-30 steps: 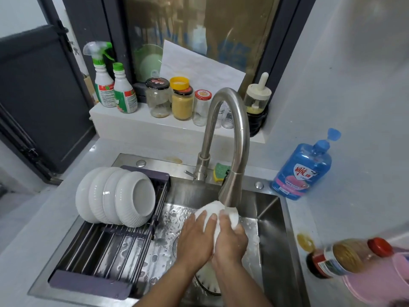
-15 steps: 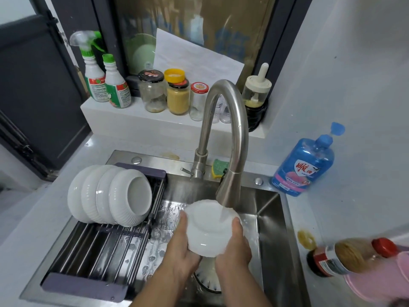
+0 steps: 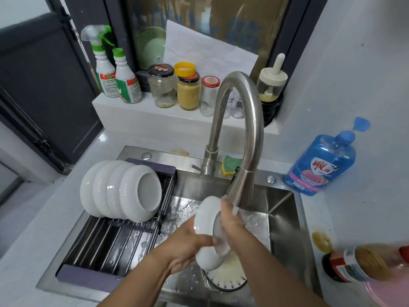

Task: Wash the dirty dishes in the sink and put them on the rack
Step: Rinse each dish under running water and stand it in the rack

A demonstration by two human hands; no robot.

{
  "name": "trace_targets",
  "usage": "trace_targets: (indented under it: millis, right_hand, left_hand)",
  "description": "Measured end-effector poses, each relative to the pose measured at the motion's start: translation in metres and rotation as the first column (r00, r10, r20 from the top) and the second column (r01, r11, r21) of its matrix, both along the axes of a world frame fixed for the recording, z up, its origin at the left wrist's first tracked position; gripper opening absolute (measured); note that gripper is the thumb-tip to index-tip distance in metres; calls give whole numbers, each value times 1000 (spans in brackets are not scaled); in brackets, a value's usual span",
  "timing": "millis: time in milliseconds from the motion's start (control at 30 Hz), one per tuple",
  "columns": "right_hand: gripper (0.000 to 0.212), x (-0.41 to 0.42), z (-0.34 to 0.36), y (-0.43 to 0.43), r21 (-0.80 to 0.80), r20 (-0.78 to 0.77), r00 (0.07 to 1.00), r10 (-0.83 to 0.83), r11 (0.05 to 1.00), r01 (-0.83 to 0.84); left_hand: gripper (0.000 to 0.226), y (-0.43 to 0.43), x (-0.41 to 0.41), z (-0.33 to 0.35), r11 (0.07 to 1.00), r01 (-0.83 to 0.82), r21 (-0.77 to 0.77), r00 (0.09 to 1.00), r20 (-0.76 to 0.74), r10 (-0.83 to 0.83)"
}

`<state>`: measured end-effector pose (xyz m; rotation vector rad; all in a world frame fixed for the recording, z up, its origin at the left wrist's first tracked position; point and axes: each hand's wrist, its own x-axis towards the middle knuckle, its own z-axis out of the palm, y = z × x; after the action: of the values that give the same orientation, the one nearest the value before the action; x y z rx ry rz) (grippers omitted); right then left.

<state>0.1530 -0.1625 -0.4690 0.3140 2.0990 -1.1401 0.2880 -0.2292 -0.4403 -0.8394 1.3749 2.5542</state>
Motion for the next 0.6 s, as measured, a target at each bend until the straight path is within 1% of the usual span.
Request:
trace_targets:
  millis: [33,100,133,167,200,233,267,300,333,367,400,433,467,500,533,600]
  right_hand:
    - [60,2,7,-4,-9,-23,996,82,997,-83]
    - [36,12,17,-9,-39,-116,950,291,954,-297]
    - [26,16,21,-10,-47,-169,917,360,927,-373]
    - [21,20,28,-9,-22,-211,886,412,905,-426]
    - [22,19,30,-10,-36,-219,883,416,900,-434]
    - [26,16,39,-9,-47,-191,894,405,906,-420]
    - [30,8,39,-5,-92,-134,929,345,929,-358]
    - [33,2,38,0,-83,-59,955,292,951,-296]
    - [38,-7,33,6,-47,-27,973,229,972,-231]
    - [41,-16,27,16,-13,-11,970,241,970,-241]
    - [39,-21,22,25,-56,2,980,199,978,-199]
    - [39,-24,19,33,-112,19,993,117,987,-114]
    - [51,-30,8,41,-164,60,998,14,986,-4]
    - [61,-33,-4,48,-196,113,993,-29,979,51]
    - [65,-35,-12,55,-255,162,984,-73,960,114]
    - [62,-35,-11,65,-299,218,959,-183,922,244]
  left_hand:
    - [60,1,-2,2,998,31,-51,999,6,-31]
    - [59,2,-5,3,983,95,-156,995,51,-88]
    - [58,0,-7,4,971,124,-204,991,78,-110]
    - [56,-1,-8,2,959,140,-244,988,104,-118]
    - [55,-6,-10,4,946,159,-282,984,121,-130]
    - [55,-11,-9,4,936,181,-303,981,117,-152]
    - [58,-18,-9,6,930,210,-301,977,104,-187]
    - [62,-24,-8,6,930,236,-283,971,89,-220]
    - [64,-30,-7,8,935,254,-249,967,76,-243]
    - [64,-34,-6,11,944,257,-207,966,56,-251]
    - [63,-37,-6,12,953,253,-165,967,38,-250]
    - [62,-38,-8,15,960,241,-142,970,19,-240]
    - [61,-39,-10,17,962,235,-137,971,3,-237]
    - [58,-37,-12,16,963,227,-146,973,-6,-230]
    - [55,-35,-13,13,963,206,-176,977,-13,-212]
    - [50,-27,-15,3,961,93,-260,996,12,-93]
